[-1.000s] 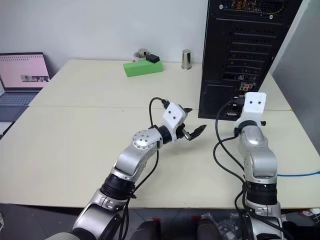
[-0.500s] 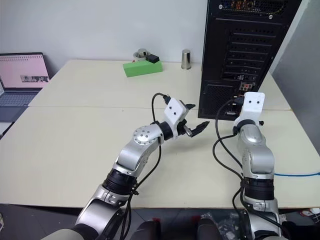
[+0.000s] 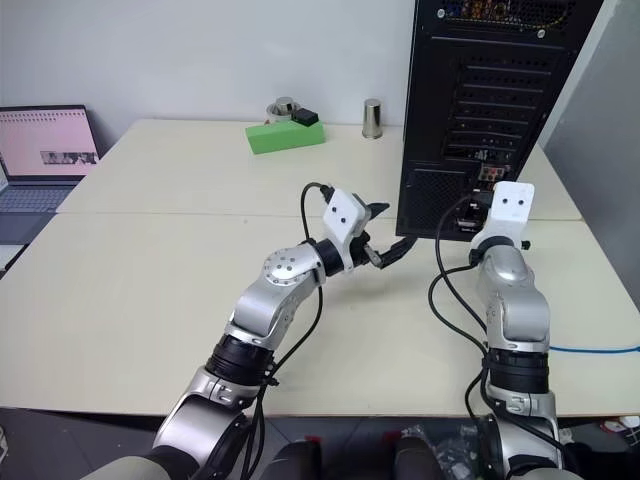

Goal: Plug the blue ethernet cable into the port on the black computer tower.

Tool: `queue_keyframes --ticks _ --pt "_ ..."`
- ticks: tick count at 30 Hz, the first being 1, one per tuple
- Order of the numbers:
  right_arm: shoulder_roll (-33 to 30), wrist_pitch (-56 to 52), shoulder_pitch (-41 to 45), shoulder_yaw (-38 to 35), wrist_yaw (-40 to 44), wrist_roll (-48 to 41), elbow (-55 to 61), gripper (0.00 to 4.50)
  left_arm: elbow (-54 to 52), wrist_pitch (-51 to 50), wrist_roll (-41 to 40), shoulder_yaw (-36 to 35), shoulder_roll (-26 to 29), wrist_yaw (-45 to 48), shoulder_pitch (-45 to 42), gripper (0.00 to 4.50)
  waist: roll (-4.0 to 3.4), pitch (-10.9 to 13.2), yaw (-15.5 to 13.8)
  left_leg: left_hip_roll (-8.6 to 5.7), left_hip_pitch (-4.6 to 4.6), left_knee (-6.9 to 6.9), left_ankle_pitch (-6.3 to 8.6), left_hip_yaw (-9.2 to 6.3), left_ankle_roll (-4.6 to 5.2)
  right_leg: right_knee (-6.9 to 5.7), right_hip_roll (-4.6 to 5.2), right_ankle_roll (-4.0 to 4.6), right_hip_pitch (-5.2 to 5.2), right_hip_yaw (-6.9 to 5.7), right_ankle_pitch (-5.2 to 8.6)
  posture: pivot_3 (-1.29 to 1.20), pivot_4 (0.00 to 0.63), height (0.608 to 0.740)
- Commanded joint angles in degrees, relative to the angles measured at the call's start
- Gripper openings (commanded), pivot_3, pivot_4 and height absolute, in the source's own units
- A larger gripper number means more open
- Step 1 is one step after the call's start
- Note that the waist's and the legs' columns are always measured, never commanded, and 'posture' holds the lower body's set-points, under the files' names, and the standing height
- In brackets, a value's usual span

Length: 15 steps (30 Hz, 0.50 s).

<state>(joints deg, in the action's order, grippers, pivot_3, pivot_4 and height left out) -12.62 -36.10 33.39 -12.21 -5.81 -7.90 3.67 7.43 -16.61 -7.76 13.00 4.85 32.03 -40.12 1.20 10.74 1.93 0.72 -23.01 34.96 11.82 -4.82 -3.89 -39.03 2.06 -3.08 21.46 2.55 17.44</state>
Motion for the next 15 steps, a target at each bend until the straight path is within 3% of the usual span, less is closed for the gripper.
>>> queue_keyframes --ticks 1,15 --pt "-0.3 1.3 2.1 -0.5 0.6 -0.2 0.7 0.00 -1.0 1.4 -0.5 -1.1 -0.3 0.1 -1.0 4.45 0.00 0.0 0.0 0.00 0.00 0.00 0.00 0.00 0.00 0.00 0.00 0.00 0.00 0.00 0.00 0.00 0.150 0.740" --pt "-0.3 1.4 3.0 -0.1 1.5 0.0 -0.4 0.00 -0.8 1.4 -0.4 -1.1 -0.2 0.1 -1.0 4.45 0.00 0.0 0.4 0.00 0.01 0.00 0.00 0.01 0.00 -0.01 0.00 0.00 0.00 0.02 0.00 0.00 0.150 0.740"
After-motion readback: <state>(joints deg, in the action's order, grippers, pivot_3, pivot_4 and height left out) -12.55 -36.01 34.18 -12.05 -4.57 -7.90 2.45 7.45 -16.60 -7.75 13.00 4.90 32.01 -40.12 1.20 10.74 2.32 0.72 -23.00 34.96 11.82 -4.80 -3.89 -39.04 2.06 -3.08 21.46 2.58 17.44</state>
